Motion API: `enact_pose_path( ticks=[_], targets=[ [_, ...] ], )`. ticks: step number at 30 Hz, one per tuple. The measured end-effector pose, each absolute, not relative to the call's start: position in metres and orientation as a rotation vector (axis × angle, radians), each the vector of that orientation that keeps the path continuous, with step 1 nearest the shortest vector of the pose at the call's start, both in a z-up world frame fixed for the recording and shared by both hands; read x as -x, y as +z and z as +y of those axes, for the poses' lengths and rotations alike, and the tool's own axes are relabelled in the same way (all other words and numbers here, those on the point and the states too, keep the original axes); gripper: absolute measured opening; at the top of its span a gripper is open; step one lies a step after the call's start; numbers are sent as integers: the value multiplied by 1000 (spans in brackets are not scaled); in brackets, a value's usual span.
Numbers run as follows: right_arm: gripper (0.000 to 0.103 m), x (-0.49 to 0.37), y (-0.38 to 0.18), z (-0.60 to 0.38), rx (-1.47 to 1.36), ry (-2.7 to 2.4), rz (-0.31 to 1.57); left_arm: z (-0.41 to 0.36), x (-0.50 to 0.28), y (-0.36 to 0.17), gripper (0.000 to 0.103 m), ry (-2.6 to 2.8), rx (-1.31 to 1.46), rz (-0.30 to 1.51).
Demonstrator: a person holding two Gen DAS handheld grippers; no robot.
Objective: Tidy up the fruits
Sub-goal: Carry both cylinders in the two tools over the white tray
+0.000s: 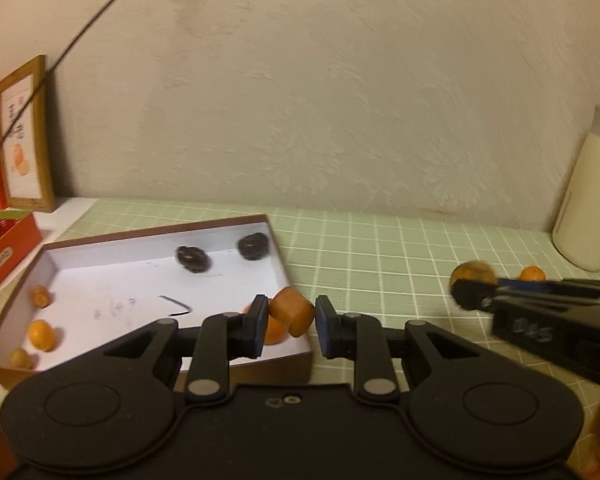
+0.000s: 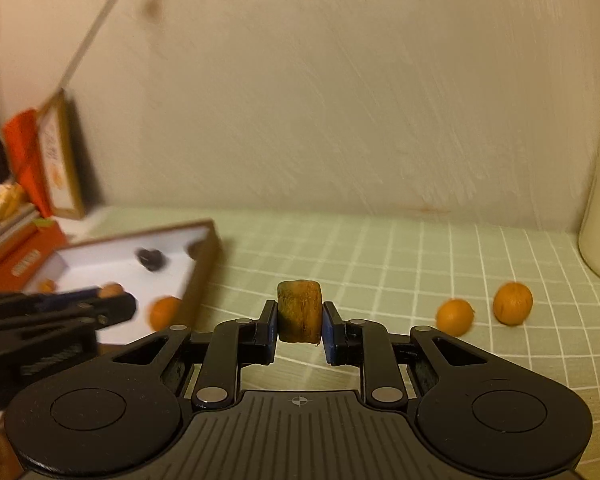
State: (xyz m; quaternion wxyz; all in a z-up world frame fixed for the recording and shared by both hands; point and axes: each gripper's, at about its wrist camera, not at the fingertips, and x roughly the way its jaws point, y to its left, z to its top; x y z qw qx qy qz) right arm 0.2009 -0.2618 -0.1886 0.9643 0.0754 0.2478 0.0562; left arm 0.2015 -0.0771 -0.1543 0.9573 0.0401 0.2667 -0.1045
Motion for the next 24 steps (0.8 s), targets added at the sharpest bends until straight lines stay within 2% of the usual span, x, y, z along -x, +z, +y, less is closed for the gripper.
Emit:
enact_pose_path(
  ticks=[8, 24],
  targets=[
    [23, -158, -143, -232, -108, 195, 321, -33, -179, -132, 16, -112, -88, 493],
    [23, -118, -138, -159, -67, 342, 254, 53, -142, -109, 16, 78, -48, 454]
  ],
)
